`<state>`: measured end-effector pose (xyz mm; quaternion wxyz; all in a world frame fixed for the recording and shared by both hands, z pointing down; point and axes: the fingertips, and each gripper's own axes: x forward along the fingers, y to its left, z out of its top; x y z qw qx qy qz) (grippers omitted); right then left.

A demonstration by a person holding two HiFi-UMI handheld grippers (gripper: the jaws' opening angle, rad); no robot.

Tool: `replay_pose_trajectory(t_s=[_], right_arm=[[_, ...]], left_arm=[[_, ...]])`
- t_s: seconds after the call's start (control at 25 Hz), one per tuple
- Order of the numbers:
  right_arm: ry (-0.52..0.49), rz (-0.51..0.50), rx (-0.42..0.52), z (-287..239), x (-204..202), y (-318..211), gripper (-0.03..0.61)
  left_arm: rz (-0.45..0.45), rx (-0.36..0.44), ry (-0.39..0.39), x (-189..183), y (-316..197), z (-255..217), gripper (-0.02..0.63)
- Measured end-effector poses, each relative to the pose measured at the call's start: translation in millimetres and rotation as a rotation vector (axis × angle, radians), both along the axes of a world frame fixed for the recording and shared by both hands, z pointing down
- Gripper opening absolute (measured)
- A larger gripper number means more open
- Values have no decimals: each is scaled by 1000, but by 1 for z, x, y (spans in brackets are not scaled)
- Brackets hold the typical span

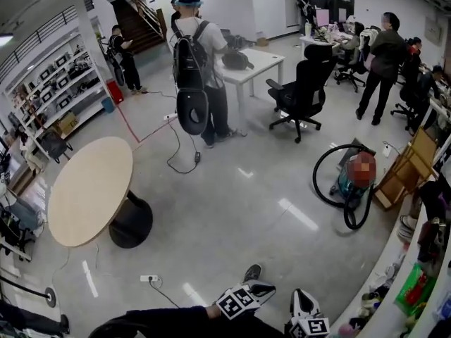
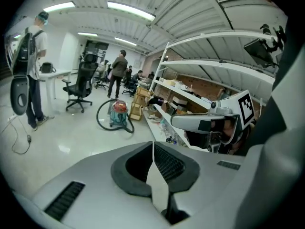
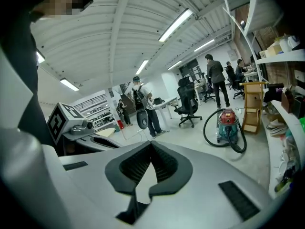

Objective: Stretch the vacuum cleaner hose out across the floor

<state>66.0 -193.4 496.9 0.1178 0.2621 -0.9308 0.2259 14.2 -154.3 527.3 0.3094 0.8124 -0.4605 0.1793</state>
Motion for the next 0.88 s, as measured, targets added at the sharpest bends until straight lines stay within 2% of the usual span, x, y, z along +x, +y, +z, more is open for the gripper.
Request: replay_pose_trajectory(t_s=[0.12,0.28,0.48,0.6,0.72,0.88], right_arm=[[37,106,8,-1,-4,-60,5],[72,220,57,-26,-25,-139,5],[125,206,47,-31,-89,-218,4],[151,231,32,-19,-95,-251,5],[123,259,-23,4,-97,-279,5],[94,196,-70,20,-118,-334,5]], left_arm=[[55,18,46,-17,-64,-2,25],[164,99,71,-43,-151,-29,25],[219,84,92,-90,-246,-20,25],[220,44,114,-107,-276,-2,25],[226,8,110,-116,-303,11,25],[174,0,93,-127,-349,13,25]])
